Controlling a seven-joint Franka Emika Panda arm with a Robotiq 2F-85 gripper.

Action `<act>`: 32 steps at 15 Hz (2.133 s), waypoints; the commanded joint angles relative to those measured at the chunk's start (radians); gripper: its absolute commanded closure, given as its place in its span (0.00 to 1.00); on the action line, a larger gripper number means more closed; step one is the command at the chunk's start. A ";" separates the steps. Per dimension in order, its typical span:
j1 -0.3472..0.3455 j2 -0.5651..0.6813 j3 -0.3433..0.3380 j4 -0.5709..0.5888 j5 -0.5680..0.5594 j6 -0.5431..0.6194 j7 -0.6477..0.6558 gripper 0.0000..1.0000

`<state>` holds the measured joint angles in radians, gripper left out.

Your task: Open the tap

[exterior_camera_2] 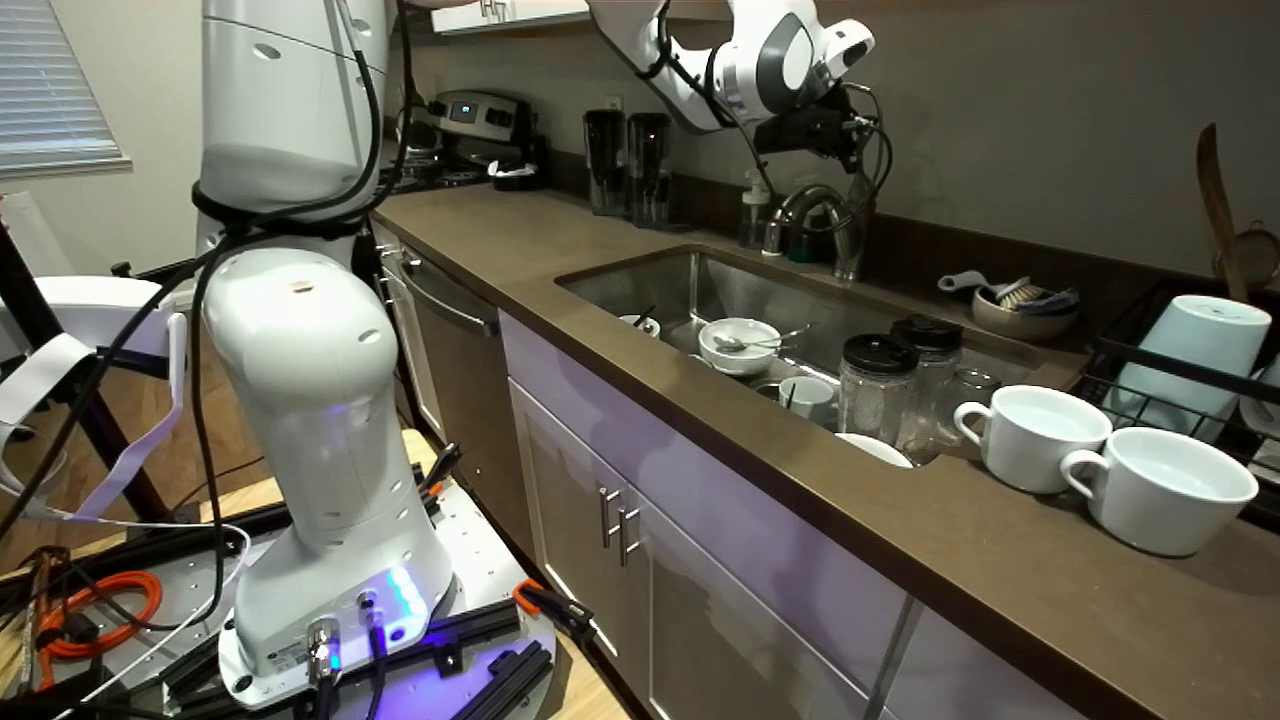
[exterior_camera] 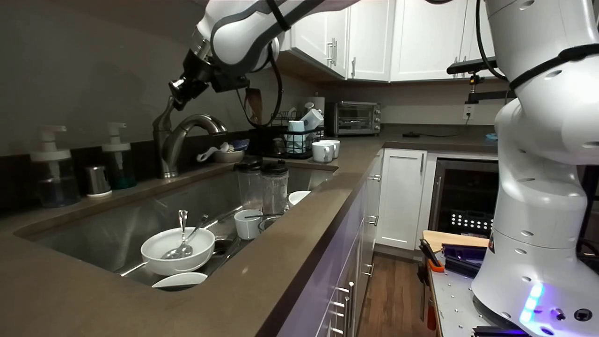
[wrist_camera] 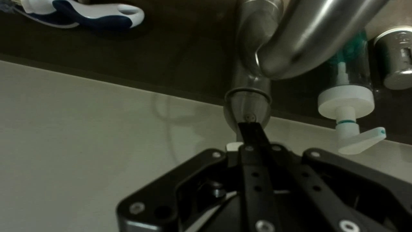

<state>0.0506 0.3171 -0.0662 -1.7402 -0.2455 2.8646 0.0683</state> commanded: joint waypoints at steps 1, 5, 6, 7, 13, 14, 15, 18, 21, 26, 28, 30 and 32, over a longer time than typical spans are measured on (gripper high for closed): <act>0.030 0.034 -0.028 0.085 -0.032 0.022 0.038 0.97; 0.044 0.039 -0.044 0.098 -0.028 0.029 0.039 0.98; 0.047 0.042 -0.047 0.102 -0.025 0.032 0.039 0.98; 0.051 0.044 -0.051 0.104 -0.023 0.032 0.041 0.97; 0.066 0.052 -0.068 0.116 -0.022 0.035 0.057 0.98; 0.067 0.053 -0.070 0.119 -0.021 0.036 0.057 0.98; 0.069 0.054 -0.073 0.121 -0.020 0.038 0.058 0.98; 0.074 0.054 -0.077 0.130 -0.015 0.033 0.058 0.98; 0.078 0.026 -0.079 0.100 -0.016 -0.005 0.059 0.98; 0.076 -0.054 -0.088 -0.012 -0.021 -0.034 0.063 0.98; 0.082 -0.094 -0.106 -0.066 -0.034 -0.026 0.077 0.98; 0.089 -0.139 -0.124 -0.123 -0.041 -0.023 0.087 0.98; 0.092 -0.200 -0.129 -0.190 -0.040 -0.031 0.088 0.98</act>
<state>0.1225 0.2321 -0.1749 -1.8069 -0.2471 2.8529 0.1137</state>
